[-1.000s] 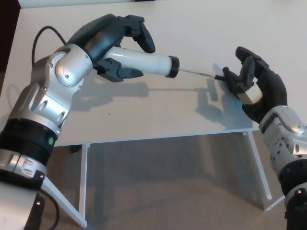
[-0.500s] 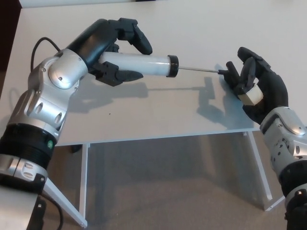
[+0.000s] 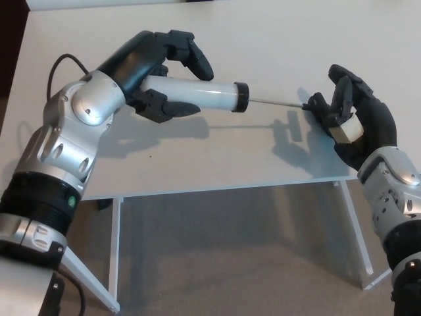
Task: The robot walks towards a desk on which an air pump is kept in the middle. It lifts it up and holds it with its left hand and uses its right hand to compress it by pushing its handle inwards.
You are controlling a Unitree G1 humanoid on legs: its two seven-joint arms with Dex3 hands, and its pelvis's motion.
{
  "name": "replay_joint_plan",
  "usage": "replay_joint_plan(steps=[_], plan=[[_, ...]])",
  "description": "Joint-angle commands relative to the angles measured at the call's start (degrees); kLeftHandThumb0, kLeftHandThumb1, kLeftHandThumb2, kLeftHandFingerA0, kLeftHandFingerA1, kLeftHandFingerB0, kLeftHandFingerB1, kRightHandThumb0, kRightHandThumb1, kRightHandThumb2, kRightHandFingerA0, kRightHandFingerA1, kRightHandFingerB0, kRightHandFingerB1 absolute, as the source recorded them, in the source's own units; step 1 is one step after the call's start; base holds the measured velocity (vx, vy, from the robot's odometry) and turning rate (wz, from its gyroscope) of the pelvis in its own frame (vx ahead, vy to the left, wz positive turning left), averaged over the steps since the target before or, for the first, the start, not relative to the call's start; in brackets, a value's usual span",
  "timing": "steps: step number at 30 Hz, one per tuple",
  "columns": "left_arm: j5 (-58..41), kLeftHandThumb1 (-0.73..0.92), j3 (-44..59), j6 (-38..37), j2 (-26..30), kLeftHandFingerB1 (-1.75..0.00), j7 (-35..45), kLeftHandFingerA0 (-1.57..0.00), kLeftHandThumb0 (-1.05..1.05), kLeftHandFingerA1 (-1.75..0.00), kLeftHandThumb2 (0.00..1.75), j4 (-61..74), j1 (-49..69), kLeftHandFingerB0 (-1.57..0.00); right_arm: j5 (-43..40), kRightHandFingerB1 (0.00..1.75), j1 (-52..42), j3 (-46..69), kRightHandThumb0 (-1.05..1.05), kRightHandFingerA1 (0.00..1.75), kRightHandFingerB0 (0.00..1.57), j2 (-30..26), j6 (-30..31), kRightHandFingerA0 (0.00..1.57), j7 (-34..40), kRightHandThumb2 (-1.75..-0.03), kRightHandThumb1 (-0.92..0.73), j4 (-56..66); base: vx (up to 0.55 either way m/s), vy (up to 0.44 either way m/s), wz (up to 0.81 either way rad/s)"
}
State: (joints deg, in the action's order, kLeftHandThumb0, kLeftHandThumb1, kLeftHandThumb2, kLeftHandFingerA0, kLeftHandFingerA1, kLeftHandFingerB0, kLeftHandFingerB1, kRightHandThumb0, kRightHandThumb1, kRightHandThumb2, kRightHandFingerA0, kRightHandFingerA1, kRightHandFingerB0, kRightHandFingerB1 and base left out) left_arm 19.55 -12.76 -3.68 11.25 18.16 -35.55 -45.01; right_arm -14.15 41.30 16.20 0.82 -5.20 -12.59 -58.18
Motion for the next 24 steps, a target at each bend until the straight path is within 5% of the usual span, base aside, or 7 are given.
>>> replay_joint_plan(steps=[1,2,12,15,21,23,24], plan=[[0.1,0.79,-1.0,1.3,-0.1,-1.29,0.2,-0.96,-0.18,-1.40,0.65,1.4,0.5,-0.74,-0.9,0.24,1.8,0.5,-0.85,0.28,0.13,-0.3,1.0,0.14,0.0,-0.70,-0.92,-0.9,0.00,0.000,0.00],[-0.2,0.80,-1.1,0.8,-0.4,-1.33,0.3,-0.97,-0.19,-1.42,0.66,1.4,0.5,-0.75,-1.1,0.33,2.1,0.5,-0.85,0.39,0.13,0.0,1.3,0.05,0.0,-1.10,-0.74,-1.0,0.00,0.000,0.00],[0.1,0.77,-3.0,-0.8,-2.5,-0.76,-0.9,-0.92,-0.33,-1.02,0.63,0.0,-0.7,-0.74,-1.0,0.24,3.8,-0.1,-0.85,0.27,0.12,2.0,2.6,0.13,-0.6,-0.71,-0.92,-1.8,0.00,0.000,0.00],[0.2,0.78,-3.2,-0.8,-3.1,-0.60,-1.4,-0.92,-0.36,-0.90,0.63,-0.2,-1.0,-0.73,-1.6,0.35,3.8,0.3,-0.80,0.42,0.06,2.5,2.4,0.04,-1.1,-1.11,-0.72,-1.6,0.00,0.000,0.00],[-0.5,0.72,-3.0,-1.1,-4.7,-1.38,-1.6,-0.92,-0.13,-1.35,0.84,-2.6,-2.5,-0.81,-2.3,0.32,4.0,0.3,-0.84,0.36,0.28,3.1,1.6,0.34,-4.3,-0.73,-0.91,-2.5,0.00,0.000,0.00],[0.2,0.77,-3.2,2.9,-5.8,-1.22,-2.0,-0.94,-0.17,-1.11,0.75,-2.4,-3.3,-0.79,-4.3,0.34,4.7,1.7,-0.85,0.38,0.33,3.3,4.3,0.40,-5.1,-0.73,-0.87,-3.0,0.00,0.000,0.00],[0.8,0.78,-3.6,3.3,-6.1,-0.56,-2.4,-0.94,-0.28,-0.77,0.63,-2.3,-3.6,-0.79,-6.1,0.34,5.1,3.2,-0.74,0.39,0.32,3.7,5.1,0.41,-6.0,-0.69,-0.92,-3.3,0.00,0.000,0.00]])
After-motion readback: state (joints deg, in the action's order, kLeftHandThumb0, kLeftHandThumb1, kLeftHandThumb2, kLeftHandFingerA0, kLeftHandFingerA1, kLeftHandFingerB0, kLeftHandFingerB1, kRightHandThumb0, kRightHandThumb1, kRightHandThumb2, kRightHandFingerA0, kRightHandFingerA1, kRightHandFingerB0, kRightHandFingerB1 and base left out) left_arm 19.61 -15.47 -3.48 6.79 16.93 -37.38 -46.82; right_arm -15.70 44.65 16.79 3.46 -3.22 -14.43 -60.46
